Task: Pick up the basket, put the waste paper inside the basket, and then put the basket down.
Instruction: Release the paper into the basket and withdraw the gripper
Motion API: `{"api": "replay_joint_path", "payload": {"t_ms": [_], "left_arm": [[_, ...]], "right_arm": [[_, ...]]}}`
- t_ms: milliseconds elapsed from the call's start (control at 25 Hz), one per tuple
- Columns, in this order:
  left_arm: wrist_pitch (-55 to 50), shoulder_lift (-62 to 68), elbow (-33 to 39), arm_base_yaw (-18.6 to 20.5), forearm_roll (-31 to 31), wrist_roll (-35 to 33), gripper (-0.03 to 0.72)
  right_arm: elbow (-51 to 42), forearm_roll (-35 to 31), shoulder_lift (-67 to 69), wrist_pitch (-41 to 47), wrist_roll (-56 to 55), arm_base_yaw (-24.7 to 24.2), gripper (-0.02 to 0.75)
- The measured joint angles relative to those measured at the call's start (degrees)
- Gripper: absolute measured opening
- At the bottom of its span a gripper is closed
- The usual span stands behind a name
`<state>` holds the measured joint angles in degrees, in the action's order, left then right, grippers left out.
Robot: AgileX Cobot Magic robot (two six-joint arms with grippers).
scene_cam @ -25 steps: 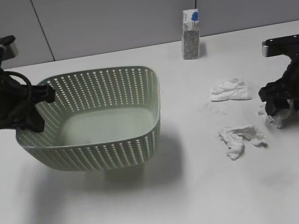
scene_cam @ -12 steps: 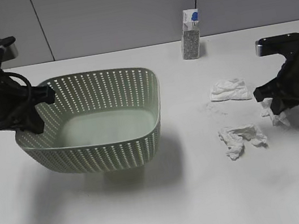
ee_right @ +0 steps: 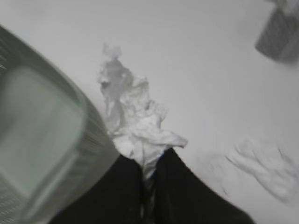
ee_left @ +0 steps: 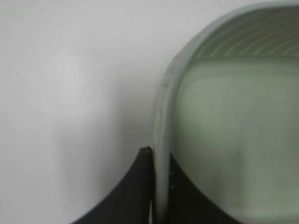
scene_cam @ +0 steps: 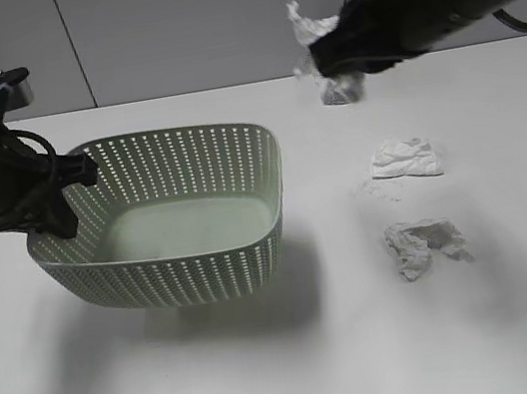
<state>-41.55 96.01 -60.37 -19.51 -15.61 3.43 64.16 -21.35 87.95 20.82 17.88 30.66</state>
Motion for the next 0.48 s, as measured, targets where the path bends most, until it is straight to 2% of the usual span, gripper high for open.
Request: {"api": "replay_joint_path", "payload": {"t_ms": [200,360,400,480], "left_arm": [[0.1,0.2,0.0,0.0,0.0,0.0,0.003],[0.5,0.2,0.0,0.0,0.0,0.0,0.003],[0.6,0.2,0.0,0.0,0.0,0.0,0.003],[0.7,0.2,0.0,0.0,0.0,0.0,0.003]], "right_arm": [[0.6,-0.1,0.3,-7.2,0.3,9.3,0.033],[0.6,-0.1,3.3,-10.4,0.4,14.7,0.039],[0.6,-0.1,4.4,-10.6,0.4,15.5,0.056],[0.6,-0.1,7.0,-10.7,0.4,16.4,0.139]]}}
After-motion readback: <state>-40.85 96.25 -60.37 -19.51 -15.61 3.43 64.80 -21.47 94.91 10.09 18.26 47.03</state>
